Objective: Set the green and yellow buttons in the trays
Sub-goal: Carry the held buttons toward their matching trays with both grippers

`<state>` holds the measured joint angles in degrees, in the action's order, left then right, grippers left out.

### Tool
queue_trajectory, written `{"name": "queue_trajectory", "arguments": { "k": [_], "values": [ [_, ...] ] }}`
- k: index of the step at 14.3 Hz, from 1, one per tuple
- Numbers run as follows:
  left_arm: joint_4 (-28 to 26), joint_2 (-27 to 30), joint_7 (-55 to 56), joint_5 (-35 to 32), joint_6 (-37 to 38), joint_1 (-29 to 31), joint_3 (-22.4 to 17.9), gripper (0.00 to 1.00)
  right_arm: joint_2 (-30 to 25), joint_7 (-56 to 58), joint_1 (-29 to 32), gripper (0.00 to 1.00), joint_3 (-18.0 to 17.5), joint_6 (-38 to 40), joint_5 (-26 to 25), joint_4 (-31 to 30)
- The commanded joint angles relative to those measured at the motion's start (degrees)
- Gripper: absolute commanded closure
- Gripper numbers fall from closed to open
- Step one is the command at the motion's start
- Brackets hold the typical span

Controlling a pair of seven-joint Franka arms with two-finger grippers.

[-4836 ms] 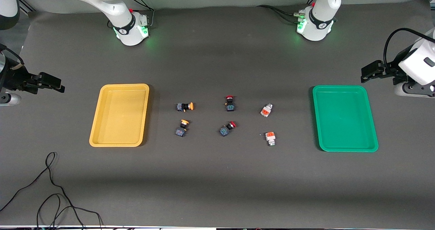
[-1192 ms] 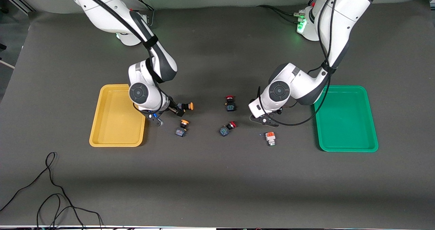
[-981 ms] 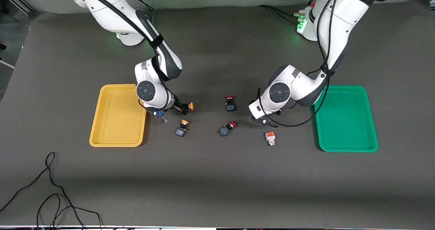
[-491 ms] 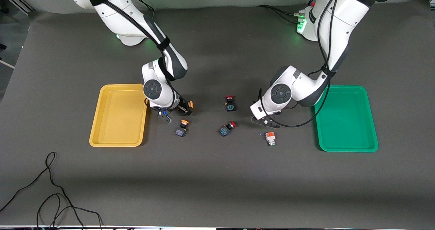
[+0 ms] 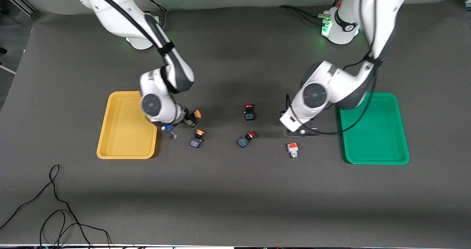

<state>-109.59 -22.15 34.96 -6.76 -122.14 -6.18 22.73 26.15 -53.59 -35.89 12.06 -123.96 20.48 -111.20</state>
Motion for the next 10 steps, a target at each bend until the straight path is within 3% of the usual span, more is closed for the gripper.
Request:
{"name": "queue_trajectory", "arguments": {
  "k": [1, 3, 7, 10],
  "values": [
    [-2.12, 6.23, 0.64, 1.93, 5.58, 6.77, 0.03, 0.87, -5.92, 7.94, 0.38, 1.00, 6.28, 15.45, 1.14, 6.32],
    [-2.56, 6.68, -4.34, 1.23, 6.12, 13.70, -0.06, 0.87, -9.43, 15.05, 0.29, 1.00, 11.82, 23.03, 0.71, 8.10],
    [-3.09, 3.54, -20.87, -3.23, 3.68, 27.60, -0.06, 0.87, -13.49, 37.54, -0.06, 1.00, 27.63, 33.59, -2.18, 8.11],
    [-4.05, -3.84, -21.42, -8.96, -6.68, 29.74, -0.14, 0.86, -13.32, 46.01, 0.11, 1.00, 32.49, 32.39, -5.01, 5.13]
  ]
}}
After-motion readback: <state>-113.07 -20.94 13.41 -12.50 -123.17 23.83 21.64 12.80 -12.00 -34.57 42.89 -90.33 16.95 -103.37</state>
